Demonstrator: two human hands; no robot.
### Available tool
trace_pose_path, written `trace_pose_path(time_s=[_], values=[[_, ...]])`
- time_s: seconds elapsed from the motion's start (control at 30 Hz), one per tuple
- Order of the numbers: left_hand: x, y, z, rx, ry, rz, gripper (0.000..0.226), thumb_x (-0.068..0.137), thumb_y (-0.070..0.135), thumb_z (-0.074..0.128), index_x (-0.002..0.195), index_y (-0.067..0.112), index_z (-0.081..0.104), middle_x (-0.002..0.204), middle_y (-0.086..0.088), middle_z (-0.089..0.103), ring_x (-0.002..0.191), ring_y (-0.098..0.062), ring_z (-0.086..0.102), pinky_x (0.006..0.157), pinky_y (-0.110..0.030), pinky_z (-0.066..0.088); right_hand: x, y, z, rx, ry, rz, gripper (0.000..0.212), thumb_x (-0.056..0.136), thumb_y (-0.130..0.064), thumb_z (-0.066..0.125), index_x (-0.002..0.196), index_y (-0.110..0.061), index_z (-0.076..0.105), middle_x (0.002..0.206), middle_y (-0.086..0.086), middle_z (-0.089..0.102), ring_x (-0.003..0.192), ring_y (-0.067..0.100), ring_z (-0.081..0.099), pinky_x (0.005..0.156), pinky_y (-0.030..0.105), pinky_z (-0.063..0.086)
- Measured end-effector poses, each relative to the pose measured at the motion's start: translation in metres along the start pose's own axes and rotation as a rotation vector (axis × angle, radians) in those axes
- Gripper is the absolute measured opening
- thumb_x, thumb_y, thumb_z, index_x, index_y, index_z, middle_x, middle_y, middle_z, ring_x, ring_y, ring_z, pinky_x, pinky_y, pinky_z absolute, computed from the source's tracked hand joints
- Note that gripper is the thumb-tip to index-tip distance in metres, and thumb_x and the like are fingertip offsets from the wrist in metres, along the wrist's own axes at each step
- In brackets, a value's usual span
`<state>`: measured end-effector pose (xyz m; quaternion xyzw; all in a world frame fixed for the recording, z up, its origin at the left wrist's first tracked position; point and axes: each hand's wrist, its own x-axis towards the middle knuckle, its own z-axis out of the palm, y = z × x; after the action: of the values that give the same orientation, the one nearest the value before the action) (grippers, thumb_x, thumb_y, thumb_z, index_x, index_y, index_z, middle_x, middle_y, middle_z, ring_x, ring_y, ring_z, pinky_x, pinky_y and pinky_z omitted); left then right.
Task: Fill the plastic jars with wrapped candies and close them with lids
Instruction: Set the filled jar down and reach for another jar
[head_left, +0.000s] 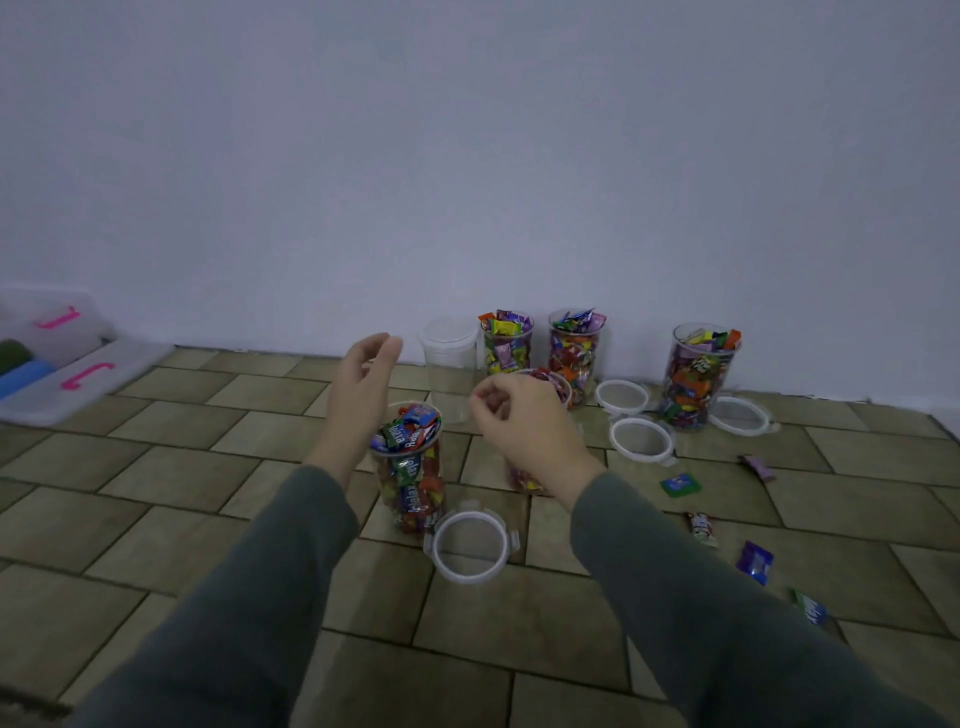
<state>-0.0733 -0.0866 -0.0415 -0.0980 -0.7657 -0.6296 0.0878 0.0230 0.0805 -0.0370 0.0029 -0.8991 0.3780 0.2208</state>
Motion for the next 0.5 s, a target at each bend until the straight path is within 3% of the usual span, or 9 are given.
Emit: trace_pose_path(time_s=[0.1,0.17,0.33,0.5], values=[[0.022,0.005,0.003,0.145,-0.136,-0.038,0.05,0.089,0.052,0.059,0.131,0.026,0.051,0.128,0.003,0.055,0.114,-0.016,0.052,0.094,-0.034,0.043,-0.002,0.011,0.022,-0.041,-0.115,0.033,0.028,0.09,-0.023,0.06,0.115,-0.012,0.064,0.105,0.002,0.061,0.091,0.01,0.057,0.082,0.023,0.049],[0.037,0.011,0.005,0.228,-0.214,-0.069,0.055,0.088,0.053,0.061,0.134,0.024,0.049,0.134,-0.001,0.052,0.115,-0.017,0.051,0.093,-0.035,0.044,0.0,0.024,0.043,-0.124,-0.207,0.072,0.042,0.091,-0.024,0.059,0.13,-0.009,0.054,0.124,0.007,0.054,0.115,0.019,0.052,0.1,0.032,0.044],[0.069,0.015,0.016,0.432,-0.395,-0.096,0.064,0.086,0.051,0.065,0.139,0.023,0.044,0.143,-0.006,0.042,0.115,-0.021,0.048,0.089,-0.034,0.043,0.021,0.049,0.088,-0.229,-0.336,0.219,0.046,0.091,-0.018,0.058,0.133,-0.006,0.046,0.132,0.014,0.046,0.12,0.03,0.05,0.099,0.036,0.046],[0.106,0.002,0.031,0.736,-0.505,0.058,0.079,0.082,0.05,0.07,0.147,0.026,0.032,0.153,-0.007,0.026,0.137,-0.028,0.033,0.11,-0.042,0.034,0.036,0.075,0.125,-0.353,-0.445,0.327,0.053,0.093,-0.021,0.053,0.141,-0.006,0.034,0.144,0.017,0.035,0.131,0.033,0.036,0.108,0.041,0.036]])
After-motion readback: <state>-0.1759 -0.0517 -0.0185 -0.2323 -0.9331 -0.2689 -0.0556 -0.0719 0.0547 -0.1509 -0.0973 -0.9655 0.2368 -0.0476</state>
